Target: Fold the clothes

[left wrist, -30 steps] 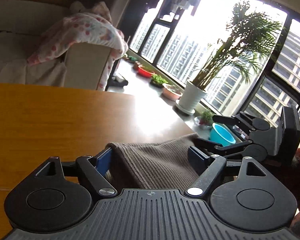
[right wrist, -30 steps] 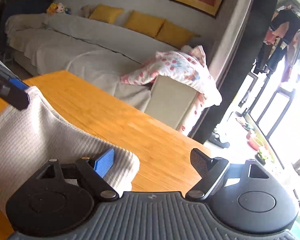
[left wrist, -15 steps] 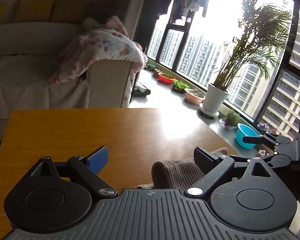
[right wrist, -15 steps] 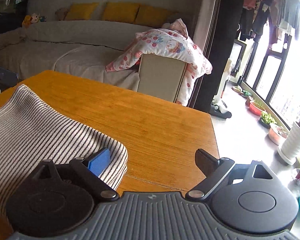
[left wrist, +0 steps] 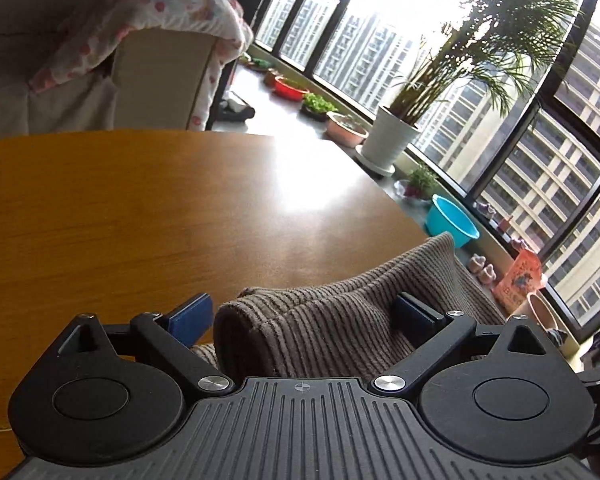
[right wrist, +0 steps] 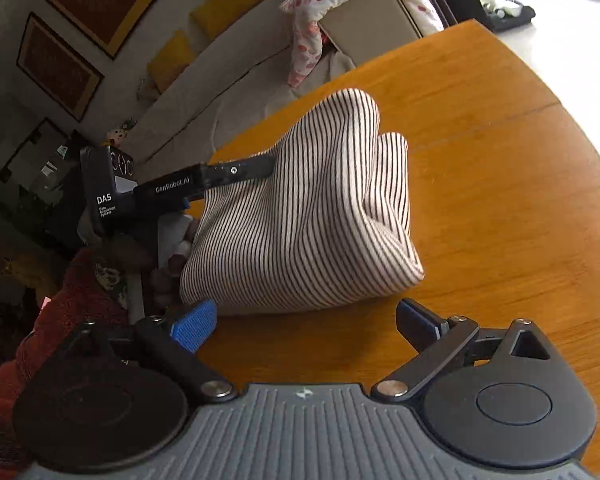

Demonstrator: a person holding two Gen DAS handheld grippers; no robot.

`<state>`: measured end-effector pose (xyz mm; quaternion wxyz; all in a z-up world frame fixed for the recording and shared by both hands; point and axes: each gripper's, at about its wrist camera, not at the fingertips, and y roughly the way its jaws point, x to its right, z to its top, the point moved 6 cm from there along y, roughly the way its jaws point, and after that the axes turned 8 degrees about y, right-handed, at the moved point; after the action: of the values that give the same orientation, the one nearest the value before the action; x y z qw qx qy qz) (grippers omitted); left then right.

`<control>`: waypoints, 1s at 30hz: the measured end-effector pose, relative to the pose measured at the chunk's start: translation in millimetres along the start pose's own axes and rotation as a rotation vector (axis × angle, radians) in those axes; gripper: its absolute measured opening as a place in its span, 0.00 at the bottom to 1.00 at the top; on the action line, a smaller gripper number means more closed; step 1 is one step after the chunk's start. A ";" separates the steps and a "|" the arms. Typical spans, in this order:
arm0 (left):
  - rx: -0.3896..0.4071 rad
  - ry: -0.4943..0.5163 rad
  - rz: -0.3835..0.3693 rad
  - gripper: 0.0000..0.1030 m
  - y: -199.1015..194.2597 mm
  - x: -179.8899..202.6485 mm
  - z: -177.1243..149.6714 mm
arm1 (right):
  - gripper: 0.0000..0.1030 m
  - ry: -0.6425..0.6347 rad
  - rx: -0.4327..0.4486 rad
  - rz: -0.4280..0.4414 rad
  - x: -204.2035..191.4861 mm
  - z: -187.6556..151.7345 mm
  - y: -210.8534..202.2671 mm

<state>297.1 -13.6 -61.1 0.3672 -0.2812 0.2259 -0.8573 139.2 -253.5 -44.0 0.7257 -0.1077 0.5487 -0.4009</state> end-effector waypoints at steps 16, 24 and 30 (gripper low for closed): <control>0.006 0.082 0.031 0.96 -39.6 22.2 -16.4 | 0.75 -0.015 0.175 -0.109 0.9 69.7 24.2; 0.015 0.028 0.084 0.99 -26.5 3.7 -15.9 | 0.72 -0.010 0.074 -0.006 -17.9 30.3 60.7; -0.001 0.042 -0.031 0.86 -31.2 32.5 -34.2 | 0.57 -0.040 0.134 -0.057 -10.4 56.7 45.7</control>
<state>240.6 -12.3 -57.6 0.3489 -0.2670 0.2296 -0.8685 209.7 -232.4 -42.6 0.7303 -0.0825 0.5028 -0.4549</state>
